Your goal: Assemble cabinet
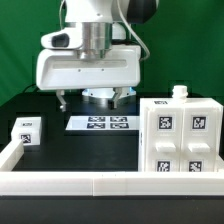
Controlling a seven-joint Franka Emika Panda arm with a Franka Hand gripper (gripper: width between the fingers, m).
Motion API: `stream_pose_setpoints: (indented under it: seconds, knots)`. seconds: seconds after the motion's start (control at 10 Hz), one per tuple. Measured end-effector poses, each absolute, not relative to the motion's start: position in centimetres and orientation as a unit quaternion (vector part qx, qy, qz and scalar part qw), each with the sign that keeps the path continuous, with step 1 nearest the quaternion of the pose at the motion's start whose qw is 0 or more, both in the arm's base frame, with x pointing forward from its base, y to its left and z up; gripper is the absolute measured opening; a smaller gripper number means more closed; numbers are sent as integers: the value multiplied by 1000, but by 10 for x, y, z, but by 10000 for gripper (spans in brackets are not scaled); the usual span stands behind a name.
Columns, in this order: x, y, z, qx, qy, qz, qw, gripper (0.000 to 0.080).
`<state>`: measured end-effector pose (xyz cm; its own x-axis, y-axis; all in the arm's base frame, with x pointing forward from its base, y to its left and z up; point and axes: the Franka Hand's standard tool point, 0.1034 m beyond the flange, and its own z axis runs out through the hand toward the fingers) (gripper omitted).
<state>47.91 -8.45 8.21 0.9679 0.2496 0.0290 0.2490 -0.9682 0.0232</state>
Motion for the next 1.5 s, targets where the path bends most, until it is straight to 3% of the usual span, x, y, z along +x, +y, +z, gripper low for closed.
stream_pose_setpoints:
  seconds: [0.4,0.5,0.9,1.1,1.5]
  knots:
    - [479,-81,79,992,123,15,8,797]
    - [472,-85,67,991,132,9,6,797]
    - [419,-162,55,993,114,-17,18,797]
    - [408,-193,54,993,116,-29,18,797]
    - [400,-208,46,994,107,-35,16,797]
